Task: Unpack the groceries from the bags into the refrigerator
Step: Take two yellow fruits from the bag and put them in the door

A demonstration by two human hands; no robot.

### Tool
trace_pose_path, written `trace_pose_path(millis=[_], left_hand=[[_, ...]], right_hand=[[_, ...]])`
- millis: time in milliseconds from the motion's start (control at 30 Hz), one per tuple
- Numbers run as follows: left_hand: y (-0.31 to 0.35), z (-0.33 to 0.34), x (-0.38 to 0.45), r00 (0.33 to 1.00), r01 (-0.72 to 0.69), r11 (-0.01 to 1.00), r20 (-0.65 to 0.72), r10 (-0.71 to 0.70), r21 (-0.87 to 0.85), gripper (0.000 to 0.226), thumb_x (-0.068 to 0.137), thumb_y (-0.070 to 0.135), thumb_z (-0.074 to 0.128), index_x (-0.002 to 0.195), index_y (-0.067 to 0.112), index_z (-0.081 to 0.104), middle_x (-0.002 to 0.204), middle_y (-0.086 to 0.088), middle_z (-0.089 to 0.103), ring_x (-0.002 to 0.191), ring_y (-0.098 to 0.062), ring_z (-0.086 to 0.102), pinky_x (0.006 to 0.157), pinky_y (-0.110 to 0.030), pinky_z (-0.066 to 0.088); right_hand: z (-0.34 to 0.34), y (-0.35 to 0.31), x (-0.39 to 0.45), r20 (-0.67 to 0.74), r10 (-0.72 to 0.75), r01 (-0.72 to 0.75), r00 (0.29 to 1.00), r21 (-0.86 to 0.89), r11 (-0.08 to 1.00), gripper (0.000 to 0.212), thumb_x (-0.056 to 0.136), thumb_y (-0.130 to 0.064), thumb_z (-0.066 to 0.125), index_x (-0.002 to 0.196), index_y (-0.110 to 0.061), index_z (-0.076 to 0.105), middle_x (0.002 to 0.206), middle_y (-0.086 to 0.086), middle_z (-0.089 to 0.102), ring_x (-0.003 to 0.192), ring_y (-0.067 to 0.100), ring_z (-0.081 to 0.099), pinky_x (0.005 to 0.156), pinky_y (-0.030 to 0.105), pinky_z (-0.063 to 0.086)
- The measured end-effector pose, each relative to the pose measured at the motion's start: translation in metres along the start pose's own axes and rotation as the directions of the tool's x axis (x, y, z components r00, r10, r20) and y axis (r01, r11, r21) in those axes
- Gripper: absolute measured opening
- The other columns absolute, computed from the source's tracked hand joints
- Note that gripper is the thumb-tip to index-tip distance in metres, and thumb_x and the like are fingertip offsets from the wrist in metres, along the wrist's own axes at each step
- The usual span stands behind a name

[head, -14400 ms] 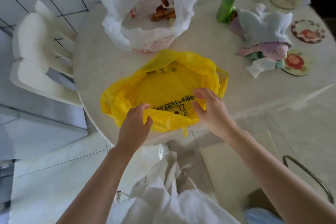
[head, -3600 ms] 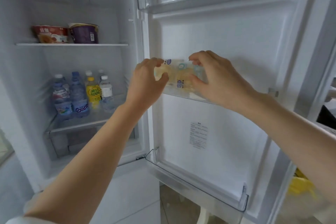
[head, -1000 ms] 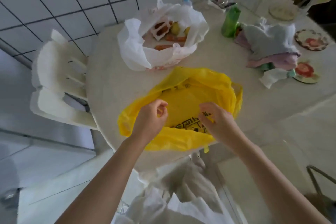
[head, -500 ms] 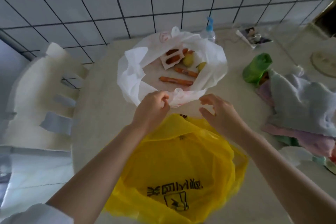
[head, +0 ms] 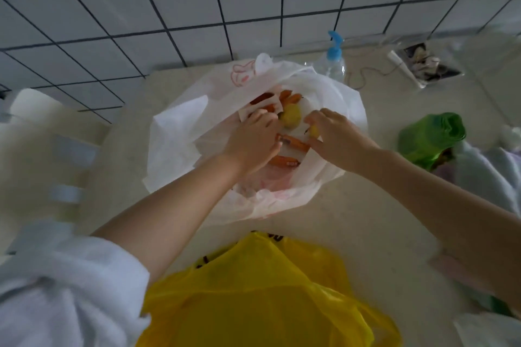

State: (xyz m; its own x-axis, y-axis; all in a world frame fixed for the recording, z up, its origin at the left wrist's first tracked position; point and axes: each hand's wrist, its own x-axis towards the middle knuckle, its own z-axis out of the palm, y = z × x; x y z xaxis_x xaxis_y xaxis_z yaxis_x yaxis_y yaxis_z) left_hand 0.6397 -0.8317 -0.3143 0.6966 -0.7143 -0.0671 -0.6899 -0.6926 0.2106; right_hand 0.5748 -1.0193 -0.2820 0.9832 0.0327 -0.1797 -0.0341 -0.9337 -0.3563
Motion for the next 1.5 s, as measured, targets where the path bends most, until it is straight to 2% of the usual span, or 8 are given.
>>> trace_pose_path(millis=[267, 367, 533, 700, 900, 1033, 1300, 1500], left_hand=[[0.003, 0.037, 0.075, 0.997, 0.019, 0.994, 0.066, -0.026, 0.112, 0.061, 0.098, 0.032, 0.048, 0.152, 0.018, 0.022, 0.159, -0.009, 0.023, 0.147, -0.034, 0.014, 0.118, -0.046, 0.021], [0.005, 0.046, 0.09, 0.998, 0.023, 0.988, 0.058, -0.032, 0.154, 0.063, 0.097, 0.032, 0.049, 0.152, 0.018, 0.023, 0.153, -0.014, 0.032, 0.142, -0.037, 0.022, 0.113, -0.047, 0.029], [0.001, 0.056, 0.109, 0.976, 0.135, 0.961, 0.136, -0.172, 0.243, 0.062, 0.095, 0.022, 0.055, 0.15, 0.014, 0.027, 0.153, -0.017, 0.03, 0.142, -0.038, 0.02, 0.111, -0.05, 0.028], [-0.007, 0.077, 0.086, 0.996, 0.038, 0.978, -0.084, -0.021, 0.203, 0.06, 0.073, 0.006, 0.076, 0.13, 0.009, 0.057, 0.116, -0.021, 0.062, 0.115, -0.04, 0.056, 0.097, -0.047, 0.047], [-0.01, 0.085, 0.062, 0.975, 0.041, 0.995, -0.221, -0.019, 0.095, 0.051, 0.075, 0.004, 0.076, 0.122, 0.01, 0.055, 0.111, -0.022, 0.057, 0.096, -0.039, 0.058, 0.078, -0.044, 0.054], [-0.003, 0.084, 0.055, 0.98, -0.047, 0.997, -0.193, 0.057, 0.057, 0.056, 0.075, -0.002, 0.073, 0.124, 0.01, 0.05, 0.117, -0.026, 0.055, 0.102, -0.042, 0.056, 0.085, -0.047, 0.052], [0.007, 0.068, 0.047, 0.991, 0.076, 0.975, -0.095, -0.097, -0.211, 0.051, 0.09, 0.004, 0.061, 0.133, 0.02, 0.039, 0.139, -0.016, 0.039, 0.117, -0.034, 0.048, 0.089, -0.044, 0.052], [0.03, 0.031, -0.009, 0.939, 0.108, 0.786, -0.196, -0.281, -0.609, 0.066, 0.092, 0.024, 0.064, 0.147, 0.032, 0.029, 0.141, -0.004, 0.042, 0.124, -0.017, 0.046, 0.103, -0.041, 0.045]], right_hand=[[0.028, 0.039, 0.042, 0.032, -0.047, 0.056, 0.998, -0.404, 0.913, 0.039, 0.094, -0.042, 0.05, 0.12, -0.013, 0.048, 0.11, 0.004, 0.057, 0.098, 0.023, 0.059, 0.067, 0.031, 0.044], [0.034, 0.053, 0.048, 0.044, 0.008, 0.011, 0.999, -0.42, 0.907, 0.05, 0.092, -0.054, 0.048, 0.119, -0.012, 0.048, 0.109, 0.002, 0.058, 0.099, 0.023, 0.06, 0.064, 0.029, 0.04], [0.049, 0.063, 0.054, 0.017, 0.002, 0.005, 1.0, -0.436, 0.9, 0.028, 0.095, -0.037, 0.052, 0.113, -0.016, 0.052, 0.105, 0.001, 0.061, 0.095, 0.022, 0.062, 0.064, 0.03, 0.043], [0.057, 0.065, 0.06, 0.041, 0.015, 0.005, 0.999, -0.455, 0.891, 0.034, 0.091, -0.034, 0.055, 0.119, -0.014, 0.052, 0.118, 0.006, 0.055, 0.109, 0.025, 0.056, 0.082, 0.034, 0.047], [0.06, 0.057, 0.06, 0.088, 0.058, -0.006, 0.994, -0.501, 0.866, 0.04, 0.089, -0.029, 0.054, 0.123, -0.011, 0.046, 0.125, 0.009, 0.046, 0.117, 0.026, 0.048, 0.086, 0.036, 0.04], [0.06, 0.056, 0.056, 0.082, -0.013, 0.051, 0.997, -0.475, 0.879, 0.04, 0.087, -0.027, 0.057, 0.123, -0.012, 0.045, 0.123, 0.008, 0.047, 0.113, 0.027, 0.049, 0.085, 0.036, 0.042], [0.05, 0.061, 0.022, -0.103, -0.166, 0.147, 0.981, -0.168, 0.975, 0.049, 0.082, -0.019, 0.07, 0.127, -0.016, 0.05, 0.129, 0.002, 0.056, 0.124, 0.03, 0.046, 0.102, 0.04, 0.037], [0.028, 0.023, -0.027, -0.191, -0.119, 0.146, 0.974, 0.135, 0.98, 0.061, 0.082, -0.028, 0.073, 0.133, -0.011, 0.045, 0.13, 0.009, 0.053, 0.114, 0.029, 0.052, 0.092, 0.038, 0.046]])
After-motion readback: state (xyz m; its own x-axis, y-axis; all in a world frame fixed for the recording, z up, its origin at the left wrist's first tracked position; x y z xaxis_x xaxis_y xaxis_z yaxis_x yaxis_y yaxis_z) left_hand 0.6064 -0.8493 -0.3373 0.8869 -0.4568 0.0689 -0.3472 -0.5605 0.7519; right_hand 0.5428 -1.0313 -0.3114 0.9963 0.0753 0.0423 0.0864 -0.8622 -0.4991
